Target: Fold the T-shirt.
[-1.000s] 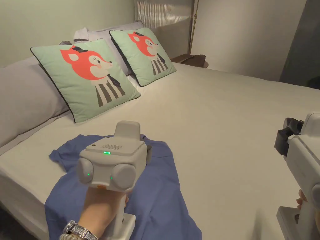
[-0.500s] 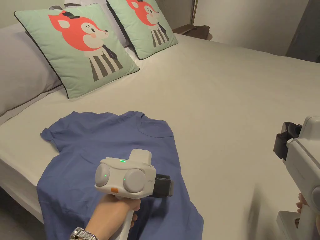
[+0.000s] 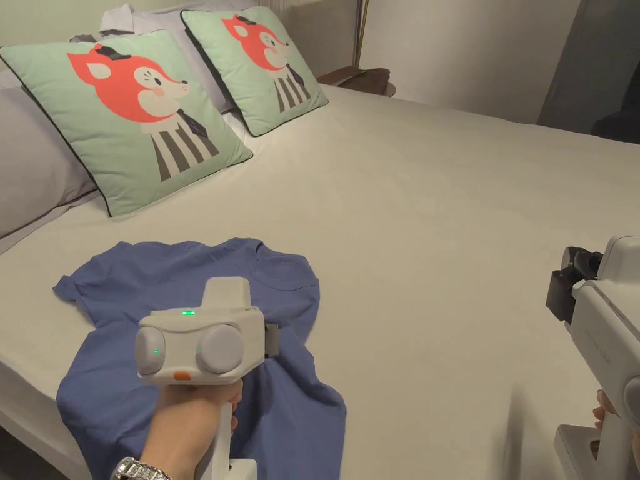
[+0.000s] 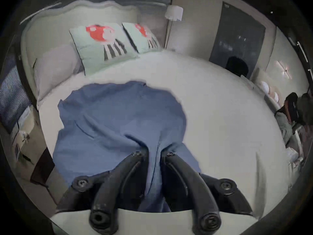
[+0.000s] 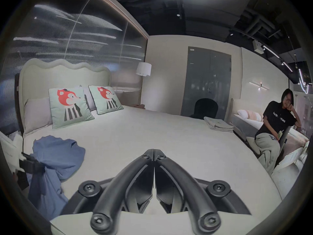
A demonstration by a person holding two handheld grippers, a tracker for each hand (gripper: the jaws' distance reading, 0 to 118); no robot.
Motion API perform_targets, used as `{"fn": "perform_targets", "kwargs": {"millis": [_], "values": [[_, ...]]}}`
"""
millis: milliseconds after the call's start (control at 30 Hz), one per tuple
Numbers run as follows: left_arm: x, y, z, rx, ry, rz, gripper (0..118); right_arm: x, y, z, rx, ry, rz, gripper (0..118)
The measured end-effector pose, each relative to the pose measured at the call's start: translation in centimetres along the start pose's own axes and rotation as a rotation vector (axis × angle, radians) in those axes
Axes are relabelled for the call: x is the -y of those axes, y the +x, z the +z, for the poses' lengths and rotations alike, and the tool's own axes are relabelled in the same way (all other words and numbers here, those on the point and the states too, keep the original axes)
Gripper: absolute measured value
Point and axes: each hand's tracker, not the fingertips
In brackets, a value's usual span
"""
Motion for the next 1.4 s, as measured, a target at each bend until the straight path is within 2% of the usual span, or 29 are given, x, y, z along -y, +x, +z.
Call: {"fn": "perform_targets", "kwargs": {"millis": [133,267,433,600,667,833,967,1100,1233,1367,1400], "values": [[-3.3,2.0,3.2,0.107,0.137,0.049,8,-0.9,2.6,2.3,0.036,0.049,-0.027,0],[-6.0,6.2,6.4,0.209,0.27,0.003,8,-1.9,5.7,5.7,0.096,0.097,-0.046,0],[-7.3,14.3,11.7,0.406,0.403,-0.106,8,-2.3,10.9,9.7,0.205,0.146,-0.075,0],[-6.1,21.6,13.2,0.632,0.437,-0.198,8,-1.8,14.5,13.9,0.299,0.161,-0.101,0],[-4.7,24.3,13.3,0.711,0.411,-0.231,8,-1.0,16.2,15.0,0.334,0.156,-0.104,0],[1.8,30.3,11.5,0.852,0.205,-0.329,8,0.3,18.6,18.1,0.404,0.136,-0.114,0],[8.2,33.6,8.4,0.878,0.018,-0.421,8,2.1,20.9,19.3,0.453,0.112,-0.124,0],[14.3,35.4,5.8,0.89,-0.187,-0.502,8,3.0,21.4,20.1,0.477,0.088,-0.13,0],[18.3,35.7,4.6,0.852,-0.271,-0.589,8,4.0,21.9,19.9,0.483,0.069,-0.144,0],[18.3,34.6,4.4,0.858,-0.274,-0.547,8,4.0,20.9,19.7,0.466,0.058,-0.138,0],[17.8,34.2,4.2,0.858,-0.26,-0.499,15,4.0,20.7,19.6,0.46,0.057,-0.137,0]]}}
